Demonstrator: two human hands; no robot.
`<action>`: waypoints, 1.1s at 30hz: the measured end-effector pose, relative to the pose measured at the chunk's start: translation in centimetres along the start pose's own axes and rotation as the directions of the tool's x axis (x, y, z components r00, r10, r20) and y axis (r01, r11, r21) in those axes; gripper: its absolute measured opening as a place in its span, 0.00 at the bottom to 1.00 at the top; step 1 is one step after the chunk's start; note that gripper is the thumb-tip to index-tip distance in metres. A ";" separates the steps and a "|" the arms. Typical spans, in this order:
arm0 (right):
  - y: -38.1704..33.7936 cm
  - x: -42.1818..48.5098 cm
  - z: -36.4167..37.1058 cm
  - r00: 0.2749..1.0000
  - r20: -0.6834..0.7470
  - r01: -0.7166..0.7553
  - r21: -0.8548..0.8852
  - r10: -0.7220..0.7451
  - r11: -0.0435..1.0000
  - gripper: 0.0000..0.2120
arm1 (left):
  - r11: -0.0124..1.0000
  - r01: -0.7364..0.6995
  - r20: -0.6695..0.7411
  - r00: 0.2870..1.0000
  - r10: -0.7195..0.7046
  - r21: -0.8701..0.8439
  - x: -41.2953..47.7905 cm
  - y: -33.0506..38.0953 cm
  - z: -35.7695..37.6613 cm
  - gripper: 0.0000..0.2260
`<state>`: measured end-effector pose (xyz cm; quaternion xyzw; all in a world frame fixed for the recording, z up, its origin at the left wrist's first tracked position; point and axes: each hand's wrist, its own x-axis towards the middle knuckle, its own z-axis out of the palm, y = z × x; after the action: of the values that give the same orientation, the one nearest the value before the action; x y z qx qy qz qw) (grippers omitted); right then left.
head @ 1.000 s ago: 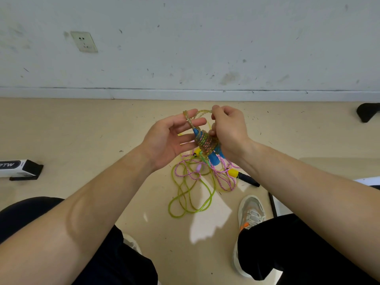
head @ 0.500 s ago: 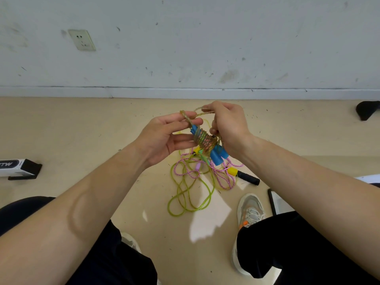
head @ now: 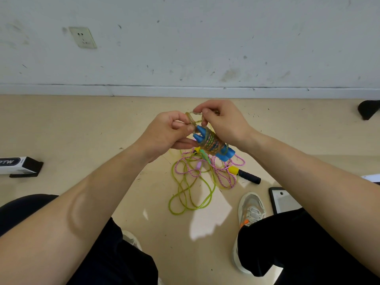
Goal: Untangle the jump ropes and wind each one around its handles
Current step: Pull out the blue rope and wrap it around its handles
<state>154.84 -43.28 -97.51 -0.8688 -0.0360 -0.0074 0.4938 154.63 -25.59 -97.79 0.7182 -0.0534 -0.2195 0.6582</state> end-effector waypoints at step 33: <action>0.4 0.0 1.0 0.980 0.185 0.092 -0.059 -0.080 0.994 0.15 | 0.969 -0.178 -0.230 0.949 0.214 0.169 0.8 -1.0 0.2 0.20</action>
<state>154.82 -42.64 -98.32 -0.8797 -0.1183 0.0496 0.4579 155.05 -25.97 -98.95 0.7772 -0.0584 -0.0574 0.6239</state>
